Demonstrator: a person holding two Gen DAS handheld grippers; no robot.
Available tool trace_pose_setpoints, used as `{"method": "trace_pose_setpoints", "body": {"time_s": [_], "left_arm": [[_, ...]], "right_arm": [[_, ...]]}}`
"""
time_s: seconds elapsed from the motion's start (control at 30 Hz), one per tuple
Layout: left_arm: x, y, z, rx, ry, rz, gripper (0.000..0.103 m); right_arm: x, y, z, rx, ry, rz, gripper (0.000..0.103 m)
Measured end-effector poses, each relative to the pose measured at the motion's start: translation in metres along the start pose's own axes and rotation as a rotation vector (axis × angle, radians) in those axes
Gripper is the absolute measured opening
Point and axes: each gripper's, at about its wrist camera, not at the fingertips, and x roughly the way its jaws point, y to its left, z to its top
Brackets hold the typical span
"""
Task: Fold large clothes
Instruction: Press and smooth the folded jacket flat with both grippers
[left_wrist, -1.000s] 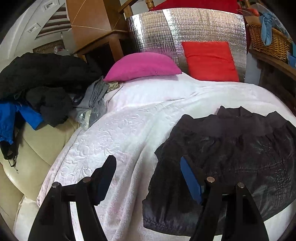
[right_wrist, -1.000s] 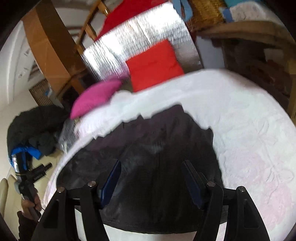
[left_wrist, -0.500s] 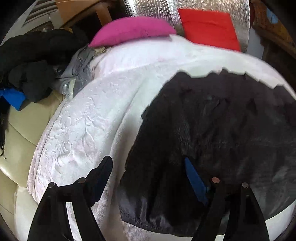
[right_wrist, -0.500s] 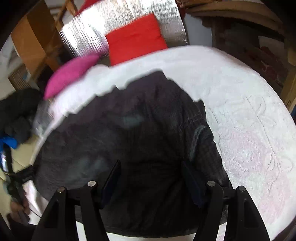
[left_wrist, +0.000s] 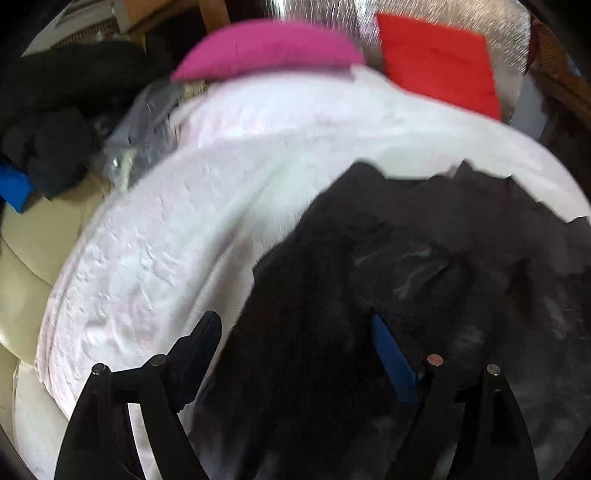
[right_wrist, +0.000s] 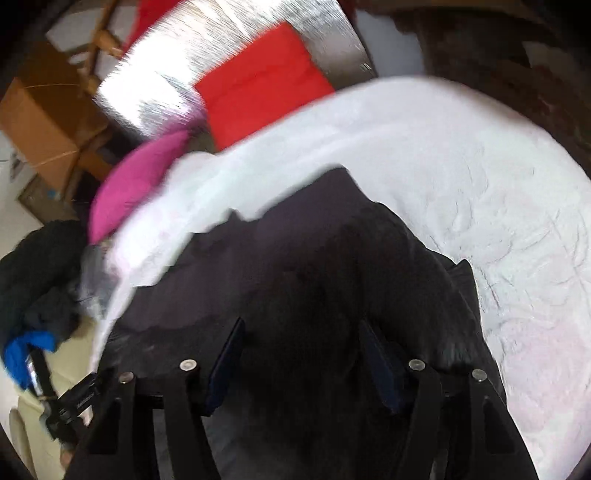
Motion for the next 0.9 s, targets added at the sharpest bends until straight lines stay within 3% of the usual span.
{"method": "trace_pose_setpoints", "body": {"time_s": [0.17, 0.37, 0.63, 0.8, 0.9], "left_arm": [[0.018, -0.005, 0.001, 0.002, 0.013, -0.015, 0.086], [-0.011, 0.0, -0.006, -0.008, -0.034, -0.048, 0.085], [-0.083, 0.001, -0.052, 0.017, -0.172, -0.098, 0.086], [-0.087, -0.006, -0.089, 0.015, -0.146, -0.1, 0.09], [-0.074, -0.013, -0.102, 0.015, -0.117, -0.088, 0.095]], "right_arm": [[0.023, -0.02, 0.012, 0.051, 0.017, -0.047, 0.045], [-0.015, -0.017, -0.001, 0.041, -0.063, -0.008, 0.044], [-0.09, 0.005, -0.06, -0.087, -0.13, -0.022, 0.045], [-0.086, 0.007, -0.099, -0.117, -0.058, -0.074, 0.045], [-0.076, 0.013, -0.111, -0.165, -0.041, -0.157, 0.049]]}}
